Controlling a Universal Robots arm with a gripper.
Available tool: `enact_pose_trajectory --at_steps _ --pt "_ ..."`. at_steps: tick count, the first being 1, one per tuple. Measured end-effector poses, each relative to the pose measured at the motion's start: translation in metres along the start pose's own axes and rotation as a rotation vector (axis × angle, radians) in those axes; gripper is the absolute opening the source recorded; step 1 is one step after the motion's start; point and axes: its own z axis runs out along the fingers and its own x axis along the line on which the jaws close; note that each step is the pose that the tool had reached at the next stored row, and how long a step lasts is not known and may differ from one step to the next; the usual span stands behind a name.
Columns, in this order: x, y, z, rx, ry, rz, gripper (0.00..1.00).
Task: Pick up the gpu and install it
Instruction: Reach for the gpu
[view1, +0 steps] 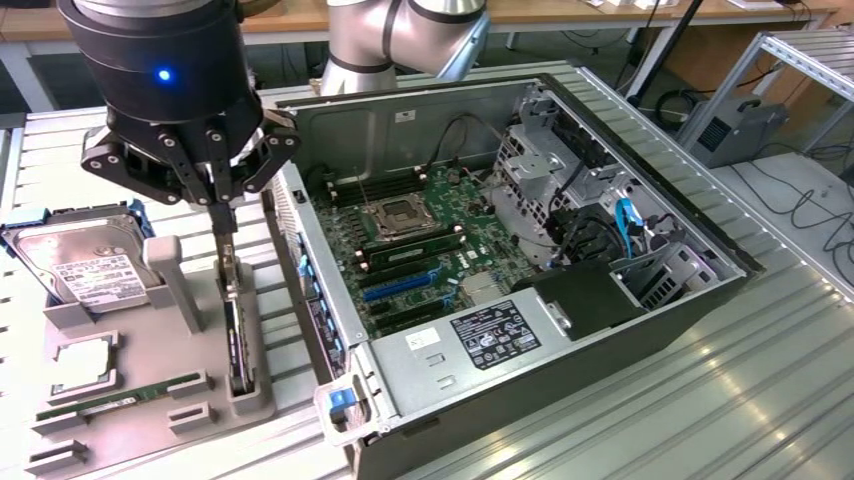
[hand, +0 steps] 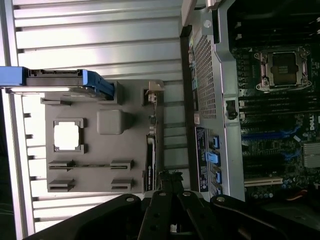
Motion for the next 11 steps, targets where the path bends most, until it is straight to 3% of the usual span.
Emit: enact_pose_trajectory --at_steps 11 --pt "-0.001 -0.0132 -0.0005 0.0000 0.0000 0.000 0.11"
